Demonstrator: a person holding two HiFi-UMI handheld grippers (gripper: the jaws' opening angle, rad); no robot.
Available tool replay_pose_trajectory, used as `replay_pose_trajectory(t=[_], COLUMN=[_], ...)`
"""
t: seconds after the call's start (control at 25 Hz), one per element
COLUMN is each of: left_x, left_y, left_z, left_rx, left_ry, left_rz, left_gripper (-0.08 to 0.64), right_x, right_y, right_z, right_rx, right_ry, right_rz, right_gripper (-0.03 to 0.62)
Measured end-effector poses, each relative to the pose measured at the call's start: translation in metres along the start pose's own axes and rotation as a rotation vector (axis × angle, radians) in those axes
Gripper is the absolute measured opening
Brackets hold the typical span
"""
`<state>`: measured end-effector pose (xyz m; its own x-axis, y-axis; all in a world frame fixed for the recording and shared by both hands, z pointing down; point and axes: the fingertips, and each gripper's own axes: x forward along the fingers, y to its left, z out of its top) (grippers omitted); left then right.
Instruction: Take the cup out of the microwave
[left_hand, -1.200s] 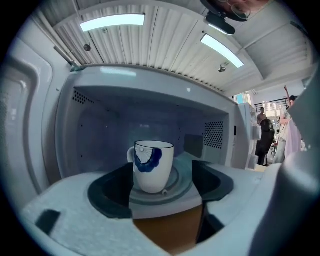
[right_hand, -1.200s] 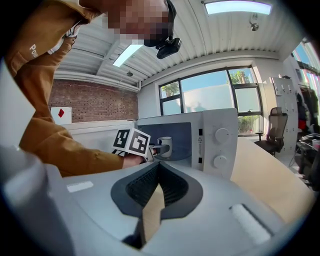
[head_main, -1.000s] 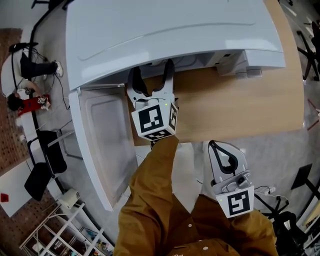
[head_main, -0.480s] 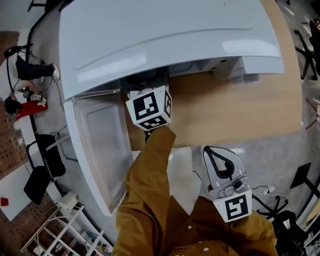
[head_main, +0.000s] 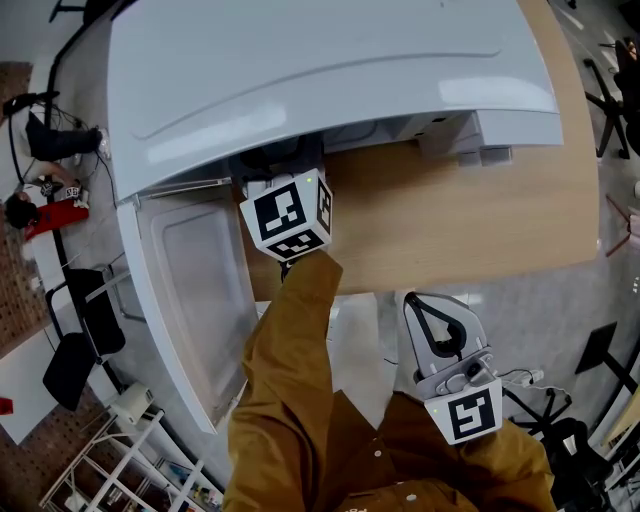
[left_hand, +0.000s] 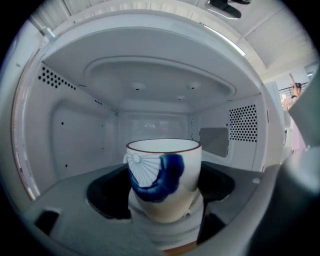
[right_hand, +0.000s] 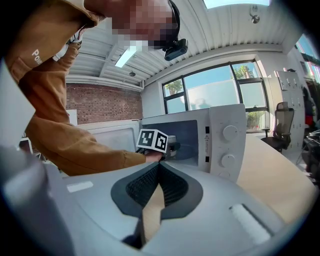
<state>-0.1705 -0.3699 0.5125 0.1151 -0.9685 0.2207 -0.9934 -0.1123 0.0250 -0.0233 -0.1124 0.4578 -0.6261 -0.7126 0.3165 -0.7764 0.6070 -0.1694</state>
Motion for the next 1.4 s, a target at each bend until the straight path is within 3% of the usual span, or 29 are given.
replay_pose_trajectory(t=[0.16, 0.4, 0.8, 1.12, 1.4], left_x=[-0.008, -0.028, -0.106, -0.154, -0.196], left_y=[0.004, -0.001, -0.021, -0.041, -0.050], left_z=[0.002, 0.014, 0.025, 0.069, 0.116], left_rx=[-0.032, -0.012, -0.028, -0.023, -0.020], left_ry=[-0.015, -0.045, -0.048, -0.082, -0.089], left_rz=[0.006, -0.004, -0.033, -0.067, -0.102], left_gripper=[0.383, 0.383, 0.383, 0.383, 0.383], right_x=[-0.002, -0.006, -0.015, -0.019, -0.032], right_y=[0.001, 0.000, -0.003, 0.002, -0.004], right_z=[0.000, 0.002, 0.027, 0.067, 0.116], right_rx=[-0.008, -0.021, -0.046, -0.081, -0.089], right_ry=[-0.002, -0.010, -0.065, -0.122, -0.191], right_rz=[0.005, 0.008, 0.005, 0.020, -0.016], right_gripper=[0.006, 0.006, 0.006, 0.006, 0.006])
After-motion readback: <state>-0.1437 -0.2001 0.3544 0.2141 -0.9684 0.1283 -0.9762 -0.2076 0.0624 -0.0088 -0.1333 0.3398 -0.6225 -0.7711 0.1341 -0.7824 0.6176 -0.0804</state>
